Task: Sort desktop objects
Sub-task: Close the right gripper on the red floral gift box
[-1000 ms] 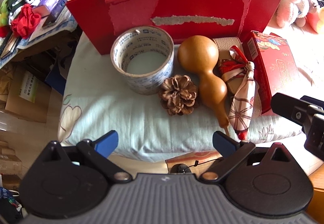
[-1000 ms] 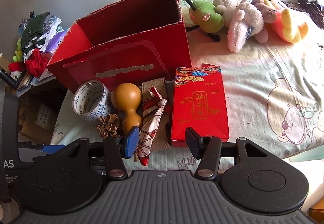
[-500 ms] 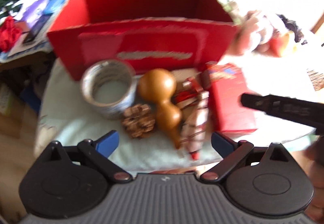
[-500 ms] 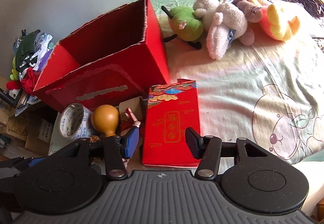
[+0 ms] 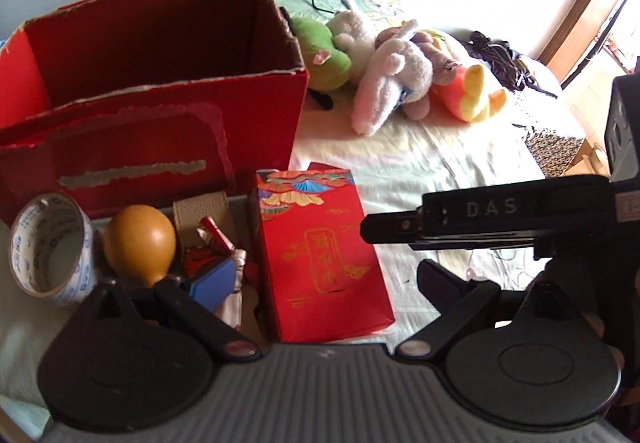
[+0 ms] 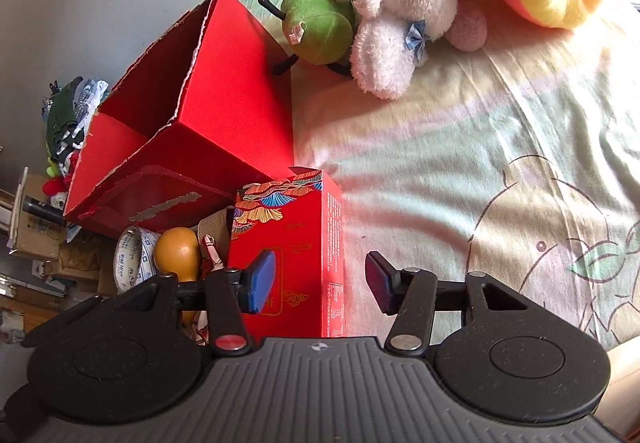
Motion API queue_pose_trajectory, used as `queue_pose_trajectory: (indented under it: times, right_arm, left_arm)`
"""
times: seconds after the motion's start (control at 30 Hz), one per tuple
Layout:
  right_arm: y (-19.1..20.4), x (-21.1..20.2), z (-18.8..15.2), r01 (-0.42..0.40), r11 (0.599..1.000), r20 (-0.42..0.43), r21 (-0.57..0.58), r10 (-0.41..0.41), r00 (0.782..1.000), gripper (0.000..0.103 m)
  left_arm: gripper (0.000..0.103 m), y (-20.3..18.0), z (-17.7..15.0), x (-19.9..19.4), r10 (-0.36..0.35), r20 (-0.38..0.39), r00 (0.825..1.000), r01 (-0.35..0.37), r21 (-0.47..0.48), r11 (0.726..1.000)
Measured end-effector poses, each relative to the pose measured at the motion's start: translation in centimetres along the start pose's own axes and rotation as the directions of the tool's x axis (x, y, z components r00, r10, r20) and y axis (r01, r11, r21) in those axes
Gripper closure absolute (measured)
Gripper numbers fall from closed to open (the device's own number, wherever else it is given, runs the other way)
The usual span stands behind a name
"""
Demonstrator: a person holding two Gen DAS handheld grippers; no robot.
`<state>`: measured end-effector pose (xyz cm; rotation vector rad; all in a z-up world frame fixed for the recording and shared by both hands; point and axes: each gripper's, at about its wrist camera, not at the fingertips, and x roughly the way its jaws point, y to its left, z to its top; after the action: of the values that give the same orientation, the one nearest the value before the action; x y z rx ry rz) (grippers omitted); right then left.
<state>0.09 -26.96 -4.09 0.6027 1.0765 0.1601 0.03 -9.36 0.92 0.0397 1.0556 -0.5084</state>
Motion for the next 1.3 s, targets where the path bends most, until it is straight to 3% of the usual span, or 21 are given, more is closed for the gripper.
queue_pose_trajectory:
  times: [0.13, 0.47, 0.7, 0.83, 1.03, 1.2, 1.3]
  right_arm:
    - [-0.7, 1.2, 1.0, -0.033, 0.999, -0.060, -0.021, 0.032, 0.998, 0.049]
    - [-2.0, 4.0, 3.1, -0.129, 0.991, -0.191, -0.028, 0.121, 0.974, 0.052]
    - [-3.0, 4.2, 4.3, -0.159, 0.987, -0.242, -0.040, 0.144, 0.960, 0.051]
    - [-4.2, 3.5, 4.8, -0.144, 0.987, -0.248, -0.070, 0.123, 0.961, 0.050]
    - [-7.8, 2.0, 5.2, -0.114, 0.993, -0.245, 0.035, 0.119, 0.962, 0.047]
    - [-9.2, -0.5, 5.5, -0.052, 0.998, -0.182, 0.018, 0.054, 0.982, 0.048]
    - [-10.0, -2.4, 5.9, -0.040, 0.999, -0.136, 0.018, 0.042, 0.990, 0.048]
  left_arm:
    - [0.006, -0.1, 0.3, 1.8, -0.011, -0.030, 0.999, 0.010, -0.031, 0.999]
    - [0.005, -0.9, 1.1, 5.2, 0.053, -0.069, 0.996, -0.056, -0.047, 0.997]
    - [0.005, -1.8, 1.8, 5.7, 0.003, -0.095, 0.995, -0.011, -0.076, 0.997]
    - [0.002, -3.6, 2.2, 6.8, -0.016, -0.111, 0.994, 0.012, -0.037, 0.999]
    - [0.003, -6.5, 3.3, 8.4, -0.057, -0.130, 0.990, 0.065, 0.053, 0.996]
    - [0.007, -8.6, 4.2, 9.4, -0.124, -0.150, 0.981, 0.139, 0.097, 0.986]
    - [0.007, -10.1, 5.0, 8.8, -0.140, -0.123, 0.983, 0.158, 0.151, 0.976]
